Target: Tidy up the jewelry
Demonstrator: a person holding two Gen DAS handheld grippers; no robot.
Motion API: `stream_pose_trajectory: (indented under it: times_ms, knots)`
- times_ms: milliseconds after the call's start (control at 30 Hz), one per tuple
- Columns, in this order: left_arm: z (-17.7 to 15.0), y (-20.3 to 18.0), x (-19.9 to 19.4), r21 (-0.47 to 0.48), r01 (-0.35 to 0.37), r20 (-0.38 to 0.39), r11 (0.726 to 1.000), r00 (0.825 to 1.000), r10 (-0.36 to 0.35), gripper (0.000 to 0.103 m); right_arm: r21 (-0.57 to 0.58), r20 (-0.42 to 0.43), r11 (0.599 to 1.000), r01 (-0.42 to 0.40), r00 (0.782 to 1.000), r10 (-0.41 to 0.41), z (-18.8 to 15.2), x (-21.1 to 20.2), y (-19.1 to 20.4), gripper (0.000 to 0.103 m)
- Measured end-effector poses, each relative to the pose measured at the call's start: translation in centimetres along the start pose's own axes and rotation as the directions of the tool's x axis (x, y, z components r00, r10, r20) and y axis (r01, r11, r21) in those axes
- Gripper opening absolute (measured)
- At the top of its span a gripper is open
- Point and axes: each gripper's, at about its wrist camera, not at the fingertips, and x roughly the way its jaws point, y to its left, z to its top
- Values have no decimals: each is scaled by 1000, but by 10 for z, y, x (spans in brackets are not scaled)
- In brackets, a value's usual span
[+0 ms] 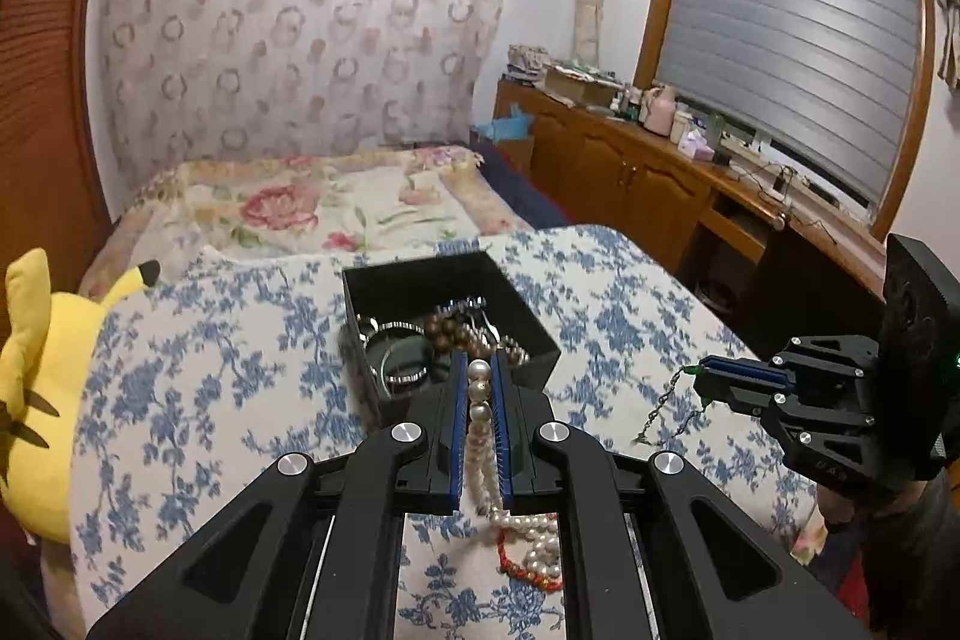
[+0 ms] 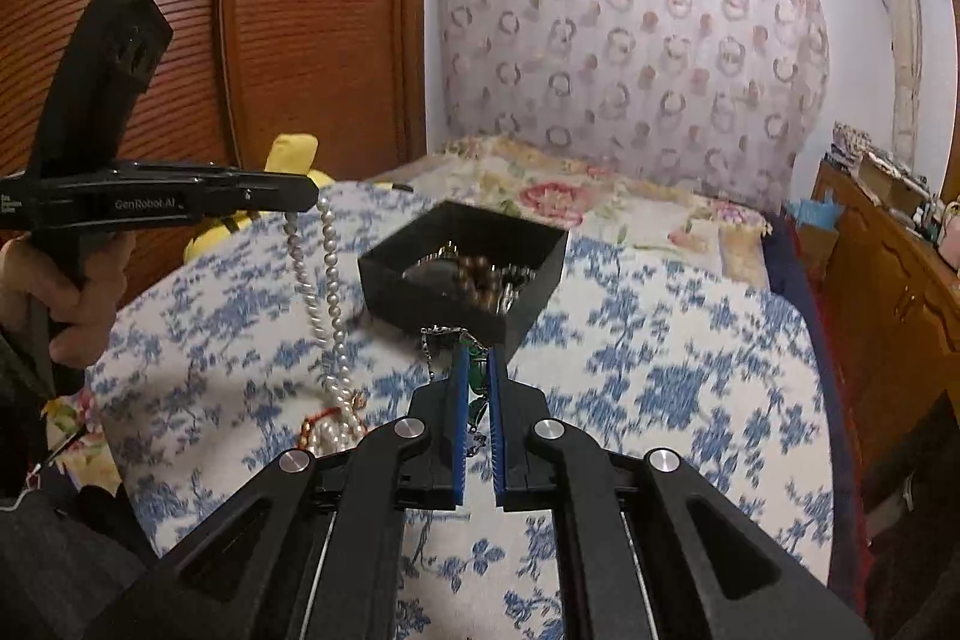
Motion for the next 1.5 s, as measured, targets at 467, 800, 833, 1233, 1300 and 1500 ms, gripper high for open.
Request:
stream_pose_trajectory:
  times_ms: [467,800,833,1233,1300,1500]
  knots:
    - [38,-5,-17,20,-7,71,1000,997,5,7,-34,74,999,10,997,-7,40,-6,5,7]
    - [64,-6,-30,16,0,116,1000,993,-2,7,-44,103,999,17,995,-12,60,-5,7,7]
    - [67,-7,-31,17,0,120,1000,993,-2,7,-42,105,999,15,994,-11,63,-4,7,7]
    - [111,-4,-28,25,-46,153,999,987,41,7,-61,120,997,43,992,-35,89,11,5,7]
    - [120,-4,-24,25,-56,157,998,986,51,7,-63,119,997,45,992,-38,92,14,4,7]
    - [135,2,-7,18,-74,144,997,987,71,7,-46,118,998,43,992,-37,99,27,-2,7]
